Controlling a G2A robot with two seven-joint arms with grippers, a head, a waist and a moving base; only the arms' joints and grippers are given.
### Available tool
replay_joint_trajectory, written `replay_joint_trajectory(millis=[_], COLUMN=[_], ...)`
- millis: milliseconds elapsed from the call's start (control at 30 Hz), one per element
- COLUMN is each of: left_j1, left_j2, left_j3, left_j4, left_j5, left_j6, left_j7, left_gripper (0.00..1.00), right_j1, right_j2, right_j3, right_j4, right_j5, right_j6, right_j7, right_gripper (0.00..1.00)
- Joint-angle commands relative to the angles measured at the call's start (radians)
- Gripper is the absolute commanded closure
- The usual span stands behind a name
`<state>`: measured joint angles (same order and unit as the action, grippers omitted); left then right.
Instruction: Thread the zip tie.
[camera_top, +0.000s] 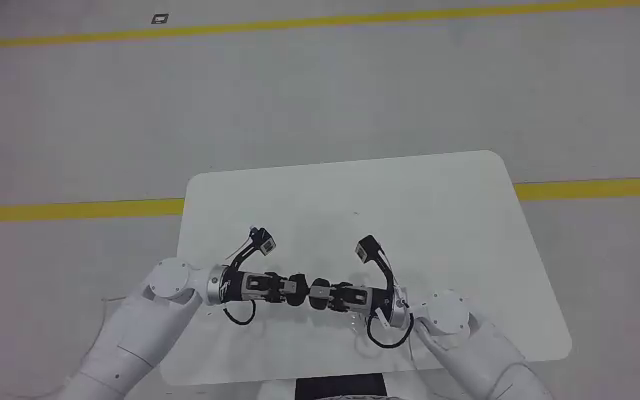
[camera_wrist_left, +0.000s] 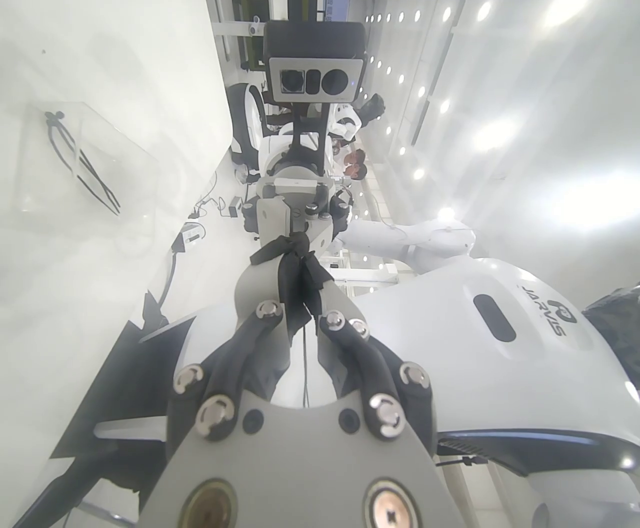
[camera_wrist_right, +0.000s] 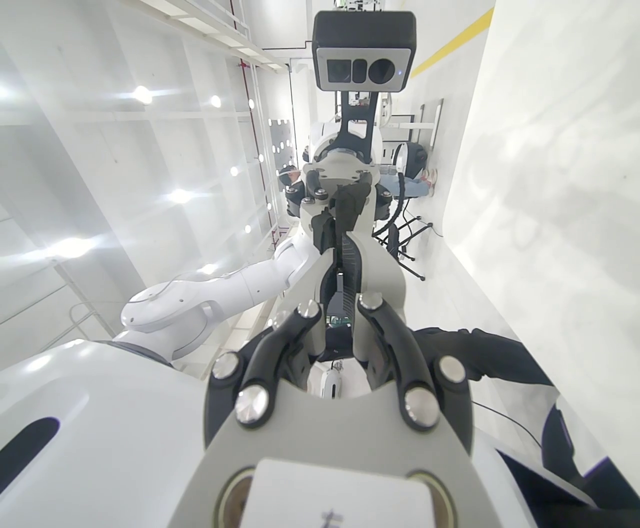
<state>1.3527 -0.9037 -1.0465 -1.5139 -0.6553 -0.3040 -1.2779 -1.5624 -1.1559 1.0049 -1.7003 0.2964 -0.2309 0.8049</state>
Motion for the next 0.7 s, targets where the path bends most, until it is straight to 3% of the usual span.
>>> replay_joint_trajectory(millis=[0, 133, 167, 200, 233, 667], left_j1=[0.000, -0.001, -0.001, -0.001, -0.001, 0.006], left_j2=[0.000, 0.001, 0.001, 0.002, 0.002, 0.009], left_j3=[0.001, 0.002, 0.002, 0.001, 0.000, -0.010], left_j4=[0.001, 0.003, 0.004, 0.006, 0.006, 0.005], left_j5=[0.000, -0.003, -0.004, -0.005, -0.006, -0.010], left_j6=[-0.001, -0.005, -0.006, -0.007, -0.008, -0.018], left_j7=[-0.001, -0.002, -0.002, -0.003, -0.004, -0.006], left_gripper=[1.00, 1.00, 1.00, 1.00, 1.00, 1.00], right_j1=[0.001, 0.001, 0.001, -0.001, -0.002, -0.039], right_j2=[0.001, 0.002, 0.003, 0.003, 0.004, 0.017], right_j3=[0.000, 0.000, 0.000, 0.003, 0.007, 0.049], right_j4=[0.002, 0.003, 0.003, 0.004, 0.004, -0.010], right_j5=[0.002, 0.003, 0.004, 0.007, 0.009, 0.020], right_j6=[0.000, 0.001, 0.001, 0.001, 0.000, -0.019], right_j7=[-0.002, -0.006, -0.008, -0.014, -0.017, -0.056], right_gripper=[1.00, 1.00, 0.61, 0.09, 0.00, 0.00])
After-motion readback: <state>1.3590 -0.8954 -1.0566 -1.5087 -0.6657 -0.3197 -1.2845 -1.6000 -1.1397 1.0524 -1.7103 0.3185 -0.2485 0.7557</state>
